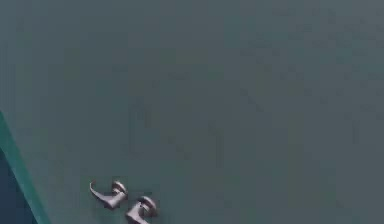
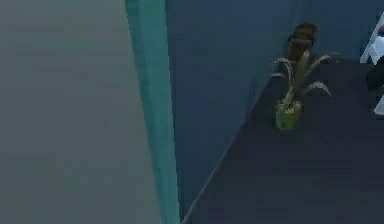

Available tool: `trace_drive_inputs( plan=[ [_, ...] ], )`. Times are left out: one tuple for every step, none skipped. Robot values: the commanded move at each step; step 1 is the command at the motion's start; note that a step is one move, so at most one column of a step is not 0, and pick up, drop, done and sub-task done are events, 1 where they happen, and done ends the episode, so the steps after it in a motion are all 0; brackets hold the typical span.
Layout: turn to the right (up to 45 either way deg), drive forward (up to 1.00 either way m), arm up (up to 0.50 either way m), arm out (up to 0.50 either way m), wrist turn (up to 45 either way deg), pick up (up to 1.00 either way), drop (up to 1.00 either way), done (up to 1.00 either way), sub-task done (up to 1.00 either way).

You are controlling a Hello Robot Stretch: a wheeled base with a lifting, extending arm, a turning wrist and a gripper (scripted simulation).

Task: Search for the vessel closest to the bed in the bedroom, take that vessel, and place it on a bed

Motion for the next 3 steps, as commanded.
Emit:
trace_drive_inputs(
  plan=[
    [-45.0, 0.00, 0.00, 0.00, 0.0, 0.00, 0.00, 0.00, 0.00],
    [-45.0, 0.00, 0.00, 0.00, 0.0, 0.00, 0.00, 0.00, 0.00],
    [-45.0, 0.00, 0.00, 0.00, 0.0, 0.00, 0.00, 0.00, 0.00]
  ],
)
